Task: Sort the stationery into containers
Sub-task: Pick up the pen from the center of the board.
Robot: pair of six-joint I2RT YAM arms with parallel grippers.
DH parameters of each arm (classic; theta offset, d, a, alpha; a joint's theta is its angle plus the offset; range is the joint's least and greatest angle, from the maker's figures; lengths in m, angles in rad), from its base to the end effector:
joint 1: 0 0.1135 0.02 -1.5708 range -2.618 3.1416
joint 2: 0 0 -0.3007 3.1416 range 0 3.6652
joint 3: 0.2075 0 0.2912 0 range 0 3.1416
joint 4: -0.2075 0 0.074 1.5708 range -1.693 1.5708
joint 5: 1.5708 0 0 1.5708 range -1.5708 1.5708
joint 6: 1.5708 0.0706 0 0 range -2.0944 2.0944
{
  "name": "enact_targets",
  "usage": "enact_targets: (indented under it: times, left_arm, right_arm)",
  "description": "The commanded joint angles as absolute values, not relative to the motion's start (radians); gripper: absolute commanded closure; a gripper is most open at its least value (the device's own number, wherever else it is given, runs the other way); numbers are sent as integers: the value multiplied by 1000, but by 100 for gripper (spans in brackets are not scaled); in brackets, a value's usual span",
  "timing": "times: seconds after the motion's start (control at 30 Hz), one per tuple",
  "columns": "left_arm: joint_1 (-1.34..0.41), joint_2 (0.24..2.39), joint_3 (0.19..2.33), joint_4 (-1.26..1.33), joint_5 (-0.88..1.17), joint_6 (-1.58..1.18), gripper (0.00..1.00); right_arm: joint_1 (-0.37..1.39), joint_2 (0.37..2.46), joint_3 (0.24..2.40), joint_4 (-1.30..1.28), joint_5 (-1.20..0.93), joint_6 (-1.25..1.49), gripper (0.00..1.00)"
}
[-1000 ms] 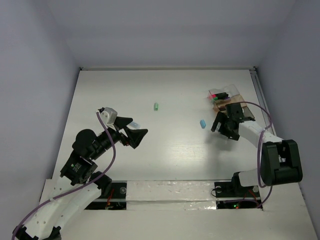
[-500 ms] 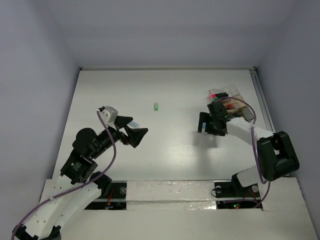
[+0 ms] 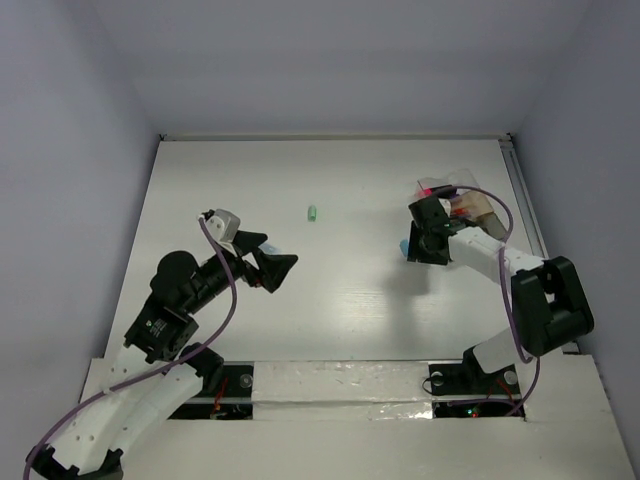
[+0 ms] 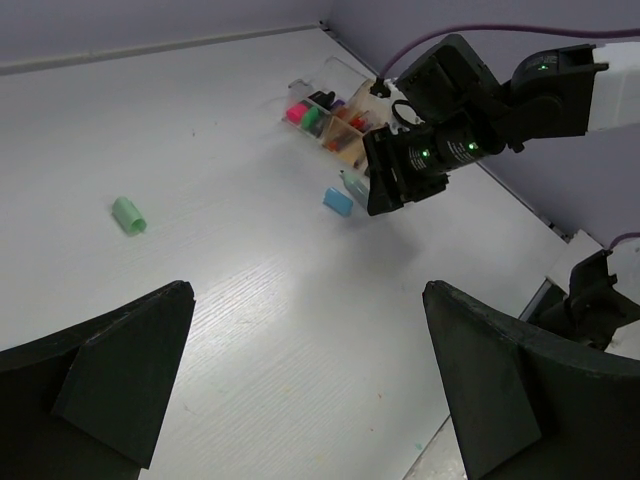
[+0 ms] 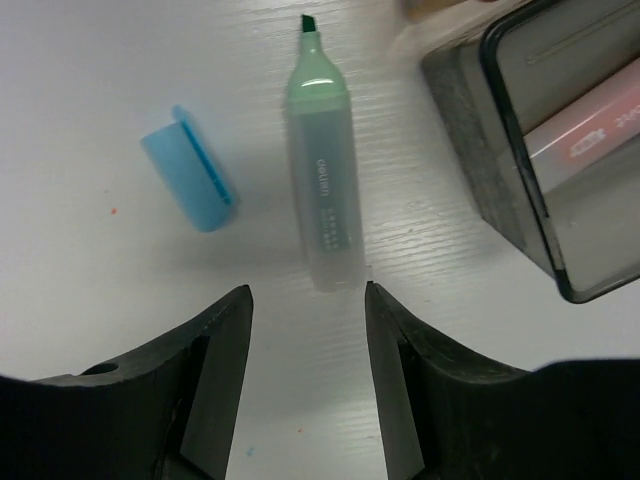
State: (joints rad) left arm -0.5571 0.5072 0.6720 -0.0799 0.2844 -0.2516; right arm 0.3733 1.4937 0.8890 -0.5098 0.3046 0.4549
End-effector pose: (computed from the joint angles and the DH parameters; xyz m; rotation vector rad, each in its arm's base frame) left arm 0.1335 -0.1065 0.3775 0.4691 1.4778 -0.8578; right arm 0.3128 0.0998 0.1738 0.1988 2.5965 -0.1226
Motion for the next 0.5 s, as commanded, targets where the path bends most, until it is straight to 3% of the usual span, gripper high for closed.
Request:
enact_targets:
  times: [0.0,0.07,0.23,0.47]
  left_arm:
    - [-549,514,710,-49,298,-245,1]
    - [-549,517,712,-49,293,-245,1]
    - [-540,526,713,-54,290,-247,1]
    - [-531,537,715,-52,310,-255,1]
  right_arm:
    - [373,1519,933,-546,429,431,44]
    - [347,1531,933,-526,431,413,39]
    - [325,1591,960,-475,353,350,37]
    - [295,1663,1011,-453,313,313,48]
